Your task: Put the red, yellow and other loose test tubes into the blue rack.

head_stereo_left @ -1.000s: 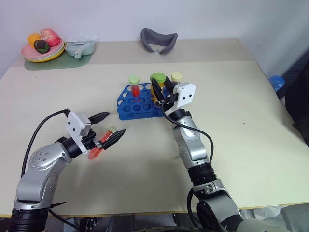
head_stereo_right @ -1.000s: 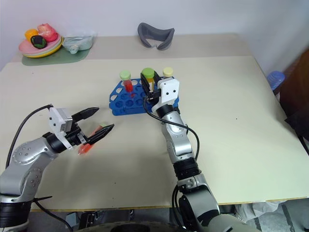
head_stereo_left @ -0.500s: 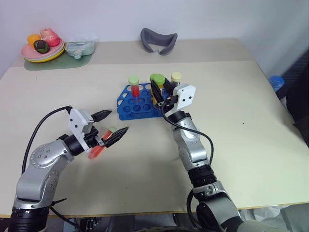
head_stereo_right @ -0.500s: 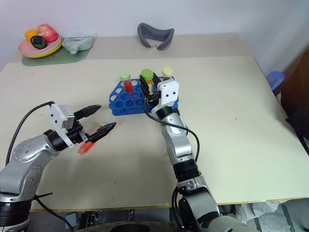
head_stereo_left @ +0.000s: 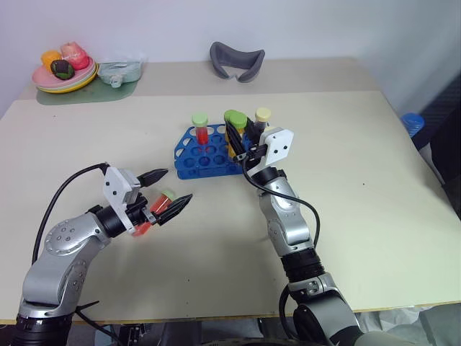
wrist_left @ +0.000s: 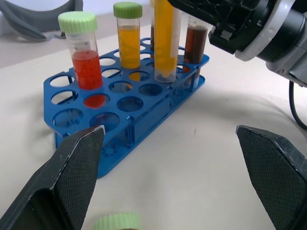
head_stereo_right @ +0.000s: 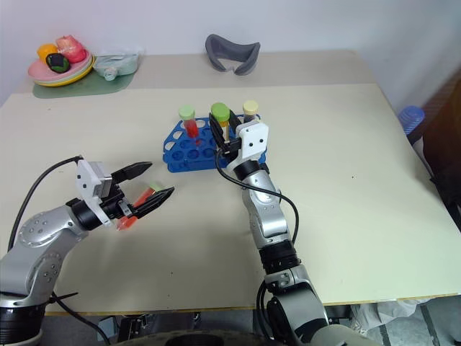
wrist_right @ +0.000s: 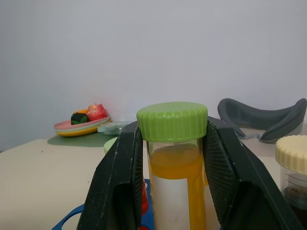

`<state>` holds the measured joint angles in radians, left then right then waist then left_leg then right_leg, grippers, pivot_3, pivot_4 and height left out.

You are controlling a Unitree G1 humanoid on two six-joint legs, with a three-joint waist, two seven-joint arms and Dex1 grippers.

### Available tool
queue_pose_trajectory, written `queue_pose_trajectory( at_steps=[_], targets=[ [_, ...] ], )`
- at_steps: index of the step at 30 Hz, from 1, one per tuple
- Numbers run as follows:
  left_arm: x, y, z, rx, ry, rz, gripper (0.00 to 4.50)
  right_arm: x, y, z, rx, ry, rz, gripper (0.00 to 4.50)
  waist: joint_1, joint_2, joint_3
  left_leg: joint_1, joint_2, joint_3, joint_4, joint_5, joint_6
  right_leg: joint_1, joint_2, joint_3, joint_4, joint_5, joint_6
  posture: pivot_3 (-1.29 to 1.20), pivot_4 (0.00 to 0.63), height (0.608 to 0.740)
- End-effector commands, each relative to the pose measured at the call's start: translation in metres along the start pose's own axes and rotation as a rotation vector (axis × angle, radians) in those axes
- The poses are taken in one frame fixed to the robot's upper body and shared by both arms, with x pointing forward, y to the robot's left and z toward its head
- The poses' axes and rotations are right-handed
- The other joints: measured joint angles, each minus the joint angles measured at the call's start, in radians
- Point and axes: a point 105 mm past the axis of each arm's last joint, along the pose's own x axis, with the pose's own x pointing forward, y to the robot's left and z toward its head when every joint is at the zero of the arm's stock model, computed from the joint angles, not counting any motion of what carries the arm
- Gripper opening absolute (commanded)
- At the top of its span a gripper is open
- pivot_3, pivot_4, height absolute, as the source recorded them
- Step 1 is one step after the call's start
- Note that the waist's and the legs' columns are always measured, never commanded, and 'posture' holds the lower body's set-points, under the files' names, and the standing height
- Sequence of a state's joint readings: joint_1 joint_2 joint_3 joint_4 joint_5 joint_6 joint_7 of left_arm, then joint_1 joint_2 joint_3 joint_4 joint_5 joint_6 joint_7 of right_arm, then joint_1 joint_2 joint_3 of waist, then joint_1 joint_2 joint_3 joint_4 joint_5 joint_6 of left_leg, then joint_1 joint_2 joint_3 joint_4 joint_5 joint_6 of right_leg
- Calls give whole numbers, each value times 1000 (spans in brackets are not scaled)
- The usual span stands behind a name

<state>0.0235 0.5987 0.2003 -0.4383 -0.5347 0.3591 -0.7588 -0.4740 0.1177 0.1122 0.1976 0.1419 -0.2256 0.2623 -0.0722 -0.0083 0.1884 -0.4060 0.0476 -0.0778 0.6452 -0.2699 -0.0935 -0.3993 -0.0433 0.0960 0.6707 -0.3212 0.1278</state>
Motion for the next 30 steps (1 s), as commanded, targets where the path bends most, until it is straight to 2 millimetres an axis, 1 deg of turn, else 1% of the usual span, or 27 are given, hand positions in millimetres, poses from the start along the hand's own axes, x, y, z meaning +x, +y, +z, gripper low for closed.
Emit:
queue_pose_trajectory(
  at_steps=[1, 11, 18, 25, 30],
  targets=[
    [-2, -1, 10, 37, -40, -3, 4500, -3, 1, 6, 8, -17, 1, 1323, 0, 0, 0, 0, 0, 0, 0, 0, 0, 0, 0, 0, 0, 0, 0, 0, 150, 740],
    [0, 1, 11, 36, -41, -5, 4500, -7, 2, 5, 9, -6, 4, 1323, 0, 0, 0, 0, 0, 0, 0, 0, 0, 0, 0, 0, 0, 0, 0, 0, 150, 740],
    [0, 1, 9, 33, -42, -7, 4500, -7, 3, 0, 12, 19, 8, 1323, 0, 0, 0, 0, 0, 0, 0, 0, 0, 0, 0, 0, 0, 0, 0, 0, 150, 740],
    [-1, 0, 7, 32, -42, -4, 4500, -4, 5, -4, 13, 33, 17, 1323, 0, 0, 0, 1, 0, 0, 0, 0, 0, 1, 0, 0, 0, 0, 0, 0, 150, 740],
    [-2, 0, 6, 31, -42, -4, 4500, 1, 3, -3, 5, 26, 9, 1323, 0, 0, 0, 1, 0, 0, 0, 0, 0, 1, 0, 0, 0, 0, 0, 0, 150, 740]
  ],
)
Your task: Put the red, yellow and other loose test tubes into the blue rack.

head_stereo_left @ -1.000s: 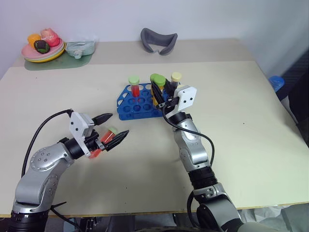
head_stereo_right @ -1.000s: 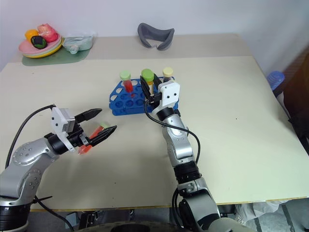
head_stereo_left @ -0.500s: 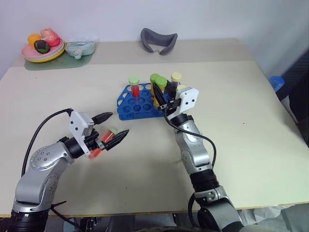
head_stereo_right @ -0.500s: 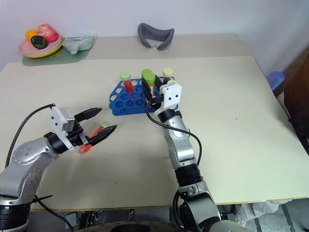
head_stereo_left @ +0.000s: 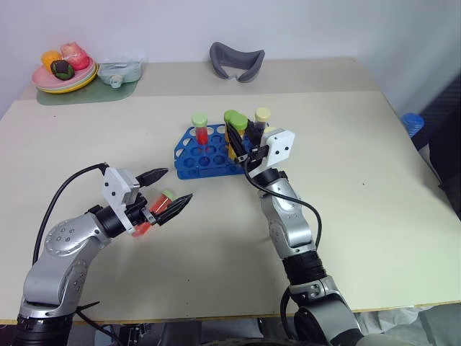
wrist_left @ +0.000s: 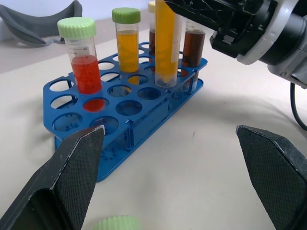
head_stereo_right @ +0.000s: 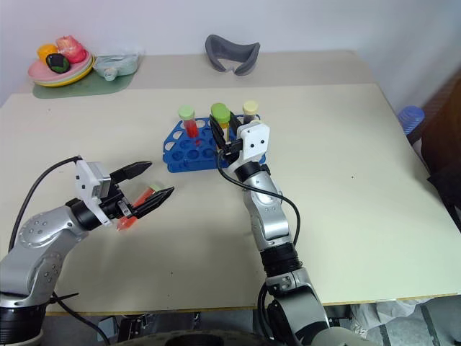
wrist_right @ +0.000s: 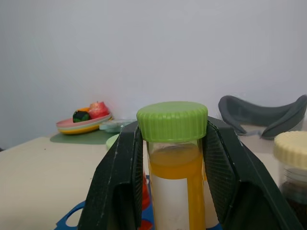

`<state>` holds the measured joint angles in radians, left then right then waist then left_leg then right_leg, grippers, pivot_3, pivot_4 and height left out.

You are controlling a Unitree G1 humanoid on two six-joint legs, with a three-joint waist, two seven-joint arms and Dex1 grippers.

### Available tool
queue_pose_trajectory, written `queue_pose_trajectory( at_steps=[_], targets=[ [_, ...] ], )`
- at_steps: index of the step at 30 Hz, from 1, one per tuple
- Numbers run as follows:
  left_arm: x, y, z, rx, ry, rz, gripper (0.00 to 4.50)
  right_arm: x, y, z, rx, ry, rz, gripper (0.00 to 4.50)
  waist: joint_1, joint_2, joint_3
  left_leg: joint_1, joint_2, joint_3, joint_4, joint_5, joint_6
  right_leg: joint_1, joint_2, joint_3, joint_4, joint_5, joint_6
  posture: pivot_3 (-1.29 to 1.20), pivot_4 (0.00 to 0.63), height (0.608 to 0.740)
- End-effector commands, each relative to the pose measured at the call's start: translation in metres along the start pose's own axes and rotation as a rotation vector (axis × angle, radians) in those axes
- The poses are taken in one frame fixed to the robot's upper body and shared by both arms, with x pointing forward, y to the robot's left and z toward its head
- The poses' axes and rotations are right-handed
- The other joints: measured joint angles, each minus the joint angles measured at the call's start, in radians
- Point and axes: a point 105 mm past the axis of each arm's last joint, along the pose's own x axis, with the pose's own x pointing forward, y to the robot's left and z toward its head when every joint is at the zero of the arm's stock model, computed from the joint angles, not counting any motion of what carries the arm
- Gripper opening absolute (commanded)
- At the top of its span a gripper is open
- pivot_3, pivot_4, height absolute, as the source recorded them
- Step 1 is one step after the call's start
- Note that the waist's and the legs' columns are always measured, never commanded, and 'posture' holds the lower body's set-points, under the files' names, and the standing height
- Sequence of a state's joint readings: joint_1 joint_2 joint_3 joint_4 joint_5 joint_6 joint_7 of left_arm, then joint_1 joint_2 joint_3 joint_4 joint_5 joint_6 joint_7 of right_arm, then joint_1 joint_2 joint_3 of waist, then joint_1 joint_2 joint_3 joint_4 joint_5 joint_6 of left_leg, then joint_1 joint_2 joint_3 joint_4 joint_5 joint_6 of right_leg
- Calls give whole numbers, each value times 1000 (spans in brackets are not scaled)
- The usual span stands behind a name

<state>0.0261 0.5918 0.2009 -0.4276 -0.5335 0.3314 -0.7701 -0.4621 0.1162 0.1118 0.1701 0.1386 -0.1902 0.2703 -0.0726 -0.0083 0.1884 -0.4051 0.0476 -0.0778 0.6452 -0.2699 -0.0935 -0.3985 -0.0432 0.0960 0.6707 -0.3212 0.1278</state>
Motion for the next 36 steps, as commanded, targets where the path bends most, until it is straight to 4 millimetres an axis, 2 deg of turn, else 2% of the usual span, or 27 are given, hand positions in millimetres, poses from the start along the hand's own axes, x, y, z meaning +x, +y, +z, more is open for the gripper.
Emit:
queue_pose_trajectory(
  at_steps=[1, 8, 10, 11, 14, 15, 18, 21, 26, 31, 33, 36],
  targets=[
    [-1, 1, 6, 25, -25, -1, 4500, 4, 2, -3, 3, 8, 4, 1323, 0, 0, 0, 0, 0, 0, 0, 0, 0, 0, 0, 0, 0, 0, 0, 0, 150, 740],
    [-1, 1, 6, 27, -26, -1, 4500, 7, 2, -3, 3, 3, 10, 1323, 0, 0, 0, 0, 0, 0, 0, 0, 0, 0, 0, 0, 0, 0, 0, 0, 150, 740],
    [-1, 1, 6, 27, -26, 0, 4500, 5, 3, -2, 8, 1, 14, 2180, 0, 0, 0, 0, 0, 0, 0, 0, 0, 0, 0, 0, 0, 0, 0, 0, 150, 740],
    [-1, 1, 6, 27, -26, 0, 4500, 5, 3, 0, 9, -6, 13, 2458, 0, 0, 0, 0, 0, 0, 0, 0, 0, 0, 0, 0, 0, 0, 0, 0, 150, 740],
    [-1, 1, 6, 27, -26, 1, 4500, 6, 2, 9, -6, -34, 5, 4075, 0, 0, 0, 0, 0, 0, 0, 0, 0, 0, 0, 0, 0, 0, 0, 0, 150, 740],
    [-1, 1, 6, 26, -26, 1, 4500, 7, 1, 13, -10, -42, 2, 4439, 1, 0, 0, 0, 0, 0, 0, 0, 0, 0, 0, 0, 0, 0, 0, 0, 150, 740],
    [0, 2, 7, 26, -25, 4, 4500, 10, -1, 29, -39, -84, 2, 4439, 2, 0, 0, 0, 0, 0, 0, 0, 0, 0, 0, 0, 0, 0, 0, 0, 150, 740],
    [1, 4, 10, 32, -24, 19, 4500, 14, 0, 56, -75, -145, 30, 4439, 2, 0, 0, 0, 0, 0, 0, 0, 0, 0, 0, 0, 0, 0, 0, 0, 150, 740],
    [4, 23, 20, 82, 50, 122, 4500, 7, 7, 93, -195, -138, 209, 4439, 3, 0, 0, -1, 0, 0, 0, 0, 0, 0, 0, 0, 0, 0, 0, 0, 150, 740],
    [18, 40, 34, 102, 241, 183, 4500, -23, -15, 95, -274, 35, 332, 4439, 7, 0, 0, -1, -1, -2, 1, 0, 0, 2, -1, -2, -2, 0, 0, 0, 150, 740],
    [23, 45, 40, 97, 296, 198, 4500, -36, -17, 92, -304, 110, 398, 4439, 6, 0, 0, -1, -1, -2, 1, 0, 0, 2, -1, -2, -2, 0, 0, 0, 150, 740],
    [28, 49, 39, 60, 417, 216, 4500, -55, -14, 86, -331, 216, 504, 4439, 1, 0, 0, -1, -1, -2, 0, 0, 0, 1, 0, -2, -2, 0, 0, 0, 150, 740]
  ],
)
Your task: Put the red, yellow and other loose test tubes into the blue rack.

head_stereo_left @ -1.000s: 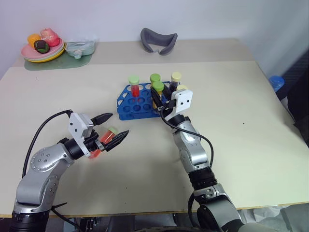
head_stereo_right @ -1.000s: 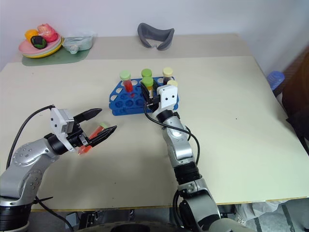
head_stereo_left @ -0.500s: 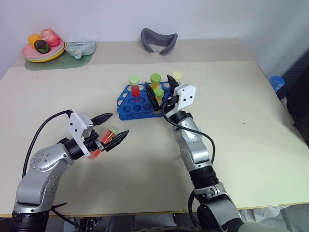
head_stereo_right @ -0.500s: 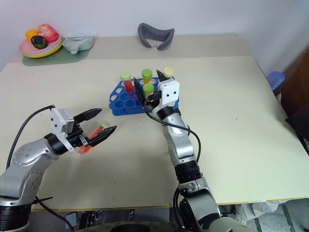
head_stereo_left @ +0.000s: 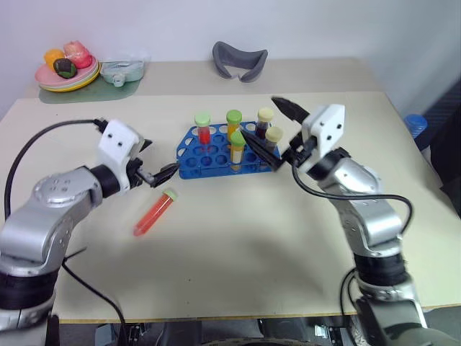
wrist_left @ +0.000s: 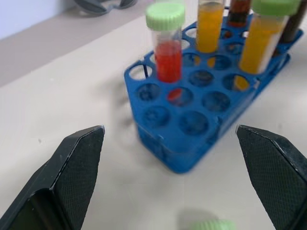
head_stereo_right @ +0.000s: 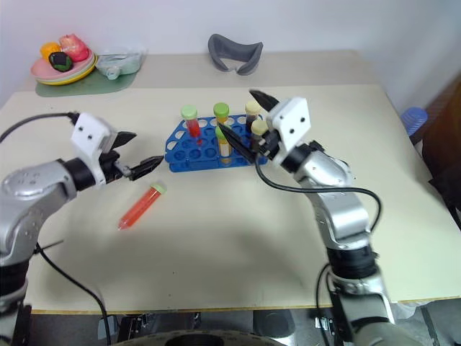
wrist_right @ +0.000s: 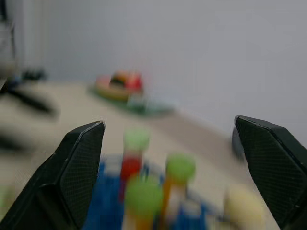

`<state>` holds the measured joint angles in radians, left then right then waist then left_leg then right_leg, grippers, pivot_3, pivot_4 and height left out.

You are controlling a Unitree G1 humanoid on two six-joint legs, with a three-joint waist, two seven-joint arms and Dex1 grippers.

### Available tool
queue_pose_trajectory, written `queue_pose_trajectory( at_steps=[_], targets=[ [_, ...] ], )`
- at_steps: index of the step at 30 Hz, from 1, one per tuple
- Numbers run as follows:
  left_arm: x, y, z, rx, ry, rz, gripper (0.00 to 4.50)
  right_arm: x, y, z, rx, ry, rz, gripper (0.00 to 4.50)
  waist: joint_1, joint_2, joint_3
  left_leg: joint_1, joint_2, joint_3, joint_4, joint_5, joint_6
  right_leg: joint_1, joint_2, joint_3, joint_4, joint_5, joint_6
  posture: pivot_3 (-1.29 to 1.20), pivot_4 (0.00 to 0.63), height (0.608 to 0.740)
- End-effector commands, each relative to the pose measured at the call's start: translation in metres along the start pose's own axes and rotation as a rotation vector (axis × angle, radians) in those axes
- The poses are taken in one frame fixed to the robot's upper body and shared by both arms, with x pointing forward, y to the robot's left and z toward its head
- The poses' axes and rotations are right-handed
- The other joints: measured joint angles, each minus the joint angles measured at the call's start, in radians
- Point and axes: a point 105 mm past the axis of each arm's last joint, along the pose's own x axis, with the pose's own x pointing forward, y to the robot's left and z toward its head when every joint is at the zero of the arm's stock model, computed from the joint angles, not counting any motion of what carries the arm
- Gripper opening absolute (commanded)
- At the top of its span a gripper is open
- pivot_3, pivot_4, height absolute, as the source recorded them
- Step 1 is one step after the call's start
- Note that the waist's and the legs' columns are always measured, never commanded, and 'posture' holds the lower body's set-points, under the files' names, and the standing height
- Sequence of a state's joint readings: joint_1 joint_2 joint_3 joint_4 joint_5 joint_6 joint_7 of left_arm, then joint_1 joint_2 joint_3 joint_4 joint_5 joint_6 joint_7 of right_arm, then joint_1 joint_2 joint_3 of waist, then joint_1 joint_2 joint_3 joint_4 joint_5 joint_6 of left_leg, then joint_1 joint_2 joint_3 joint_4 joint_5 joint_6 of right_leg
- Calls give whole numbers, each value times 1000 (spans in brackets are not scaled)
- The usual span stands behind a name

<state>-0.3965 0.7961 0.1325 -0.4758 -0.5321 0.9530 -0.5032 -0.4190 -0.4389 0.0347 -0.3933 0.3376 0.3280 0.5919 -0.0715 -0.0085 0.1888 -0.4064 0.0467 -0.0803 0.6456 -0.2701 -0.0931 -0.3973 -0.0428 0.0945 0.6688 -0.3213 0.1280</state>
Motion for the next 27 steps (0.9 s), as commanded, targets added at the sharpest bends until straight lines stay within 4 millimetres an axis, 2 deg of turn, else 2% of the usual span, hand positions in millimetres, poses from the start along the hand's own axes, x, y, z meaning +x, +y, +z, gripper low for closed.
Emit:
queue_pose_trajectory(
  at_steps=[1, 5, 8, 16, 27],
  targets=[
    [2, 0, -2, -26, 154, 9, 4500, -13, 19, 11, -35, 22, 154, 4439, -1, 0, 0, 0, 0, 0, 0, 0, 0, 0, 0, 0, 0, 0, 0, 0, 150, 740],
    [-3, -3, -20, -27, 478, -46, 4500, -26, 33, 2, -38, 98, 241, 4439, 0, -1, 1, 0, 0, -1, 1, 0, 0, 0, 1, 0, 1, 0, 0, 0, 150, 740],
    [-6, 1, -21, -53, 582, -44, 4500, -32, 42, -2, -37, 135, 284, 4439, 3, -1, 1, 0, 0, -1, 1, 0, 0, 0, 1, 0, 0, 0, 0, 0, 150, 740],
    [4, -3, -44, -61, 753, -76, 4500, -39, 59, -8, -10, 194, 357, 4439, 6, -1, 1, 0, 0, -1, 1, 0, 0, 0, 1, 0, 0, 0, 0, 0, 150, 740],
    [31, -16, -48, -108, 792, -144, 4500, -37, 67, -14, 2, 198, 332, 4439, 14, -2, 1, -1, 0, -1, 1, 0, 0, 0, 1, 0, 0, 0, 0, 0, 150, 740]
  ],
)
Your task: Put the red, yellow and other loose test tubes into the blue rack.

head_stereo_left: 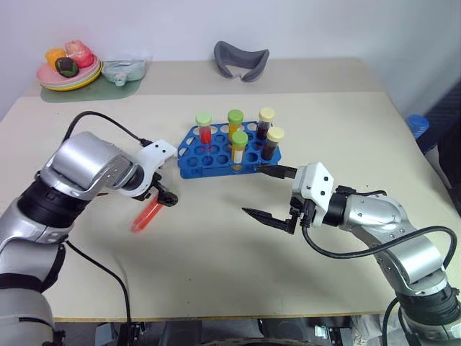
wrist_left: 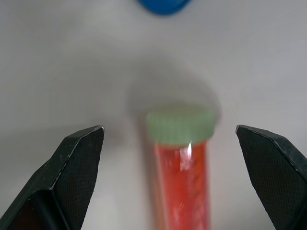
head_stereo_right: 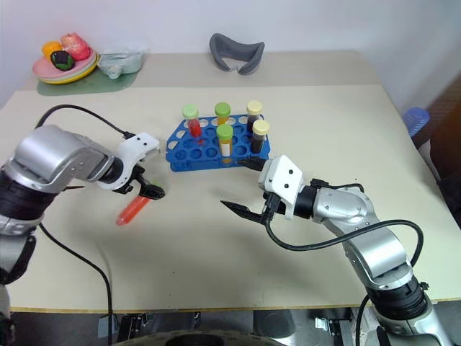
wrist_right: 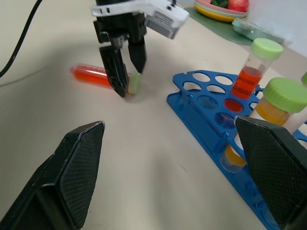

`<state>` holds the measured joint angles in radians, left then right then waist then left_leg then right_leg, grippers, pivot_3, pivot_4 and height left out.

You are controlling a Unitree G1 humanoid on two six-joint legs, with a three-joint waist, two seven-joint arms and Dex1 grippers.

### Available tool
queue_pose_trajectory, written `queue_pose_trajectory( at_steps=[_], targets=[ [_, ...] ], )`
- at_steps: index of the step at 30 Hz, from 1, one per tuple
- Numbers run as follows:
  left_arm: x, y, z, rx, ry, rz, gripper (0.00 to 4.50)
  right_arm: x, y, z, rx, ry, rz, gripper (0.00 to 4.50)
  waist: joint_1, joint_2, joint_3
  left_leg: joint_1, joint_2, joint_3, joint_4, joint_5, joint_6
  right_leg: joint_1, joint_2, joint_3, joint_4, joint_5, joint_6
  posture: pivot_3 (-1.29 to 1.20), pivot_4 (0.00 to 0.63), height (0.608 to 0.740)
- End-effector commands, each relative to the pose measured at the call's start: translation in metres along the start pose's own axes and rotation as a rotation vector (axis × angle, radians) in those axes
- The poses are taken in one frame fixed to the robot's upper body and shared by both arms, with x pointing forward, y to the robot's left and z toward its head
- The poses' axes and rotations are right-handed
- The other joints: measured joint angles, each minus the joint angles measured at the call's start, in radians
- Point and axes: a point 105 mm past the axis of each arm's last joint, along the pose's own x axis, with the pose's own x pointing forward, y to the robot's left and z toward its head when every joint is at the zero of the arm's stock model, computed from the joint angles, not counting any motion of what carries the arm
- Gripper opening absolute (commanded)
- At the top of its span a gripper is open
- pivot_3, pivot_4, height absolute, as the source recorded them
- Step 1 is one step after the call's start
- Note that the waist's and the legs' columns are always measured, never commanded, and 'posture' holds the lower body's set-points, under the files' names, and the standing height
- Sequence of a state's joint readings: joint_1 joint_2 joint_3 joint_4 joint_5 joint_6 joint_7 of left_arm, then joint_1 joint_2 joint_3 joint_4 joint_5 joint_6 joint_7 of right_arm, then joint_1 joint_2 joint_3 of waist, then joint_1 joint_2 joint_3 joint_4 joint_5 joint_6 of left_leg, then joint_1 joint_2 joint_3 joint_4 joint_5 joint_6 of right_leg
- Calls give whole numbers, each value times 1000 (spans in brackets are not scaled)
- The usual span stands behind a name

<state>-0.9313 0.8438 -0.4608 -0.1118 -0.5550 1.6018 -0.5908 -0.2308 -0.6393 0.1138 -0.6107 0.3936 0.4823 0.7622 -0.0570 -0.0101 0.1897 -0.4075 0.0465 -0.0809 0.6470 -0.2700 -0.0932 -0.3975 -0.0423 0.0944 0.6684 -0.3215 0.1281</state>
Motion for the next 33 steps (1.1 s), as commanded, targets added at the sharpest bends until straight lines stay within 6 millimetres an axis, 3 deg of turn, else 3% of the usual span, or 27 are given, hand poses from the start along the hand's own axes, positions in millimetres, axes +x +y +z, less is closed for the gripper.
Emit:
queue_pose_trajectory(
  at_steps=[1, 16, 19, 21, 29, 33],
  targets=[
    [-2, 6, 4, -15, -3, 29, 4500, 1, 5, 9, -40, -31, -6, 4439, 0, 0, 0, 0, 0, 0, 0, 0, 0, 0, 0, 0, 0, 0, 0, 0, 150, 740],
    [1, 7, 0, -36, 7, 30, 4500, 4, 6, 3, -42, -25, -8, 4439, 4, 0, 0, 0, 0, 0, 0, 0, 0, 0, 0, 0, 0, 0, 0, 0, 150, 740],
    [1, 8, -2, -39, 8, 37, 3688, 6, 7, 2, -44, -26, -5, 4500, 3, 0, 0, 0, 0, 0, 0, 0, 0, 0, 0, 0, 1, 0, 0, 0, 150, 740],
    [1, 8, -1, -39, 5, 40, 2752, 7, 7, 2, -45, -27, -4, 4500, 4, 0, 0, 0, 0, 0, 0, 0, 0, 0, 0, 0, 1, 0, 0, 0, 150, 740],
    [0, 9, 1, -35, -2, 55, 2752, 9, 8, 2, -49, -32, 0, 4500, 10, 0, 0, 0, 0, 0, 0, 0, 0, 0, 0, 0, 0, 0, 0, 0, 150, 740],
    [-1, 10, 2, -37, -10, 66, 1469, 9, 9, 1, -50, -29, 1, 4500, 11, 0, 0, 0, 0, 0, 0, 0, 0, 0, 0, 0, 0, 0, 0, 0, 150, 740]
  ],
)
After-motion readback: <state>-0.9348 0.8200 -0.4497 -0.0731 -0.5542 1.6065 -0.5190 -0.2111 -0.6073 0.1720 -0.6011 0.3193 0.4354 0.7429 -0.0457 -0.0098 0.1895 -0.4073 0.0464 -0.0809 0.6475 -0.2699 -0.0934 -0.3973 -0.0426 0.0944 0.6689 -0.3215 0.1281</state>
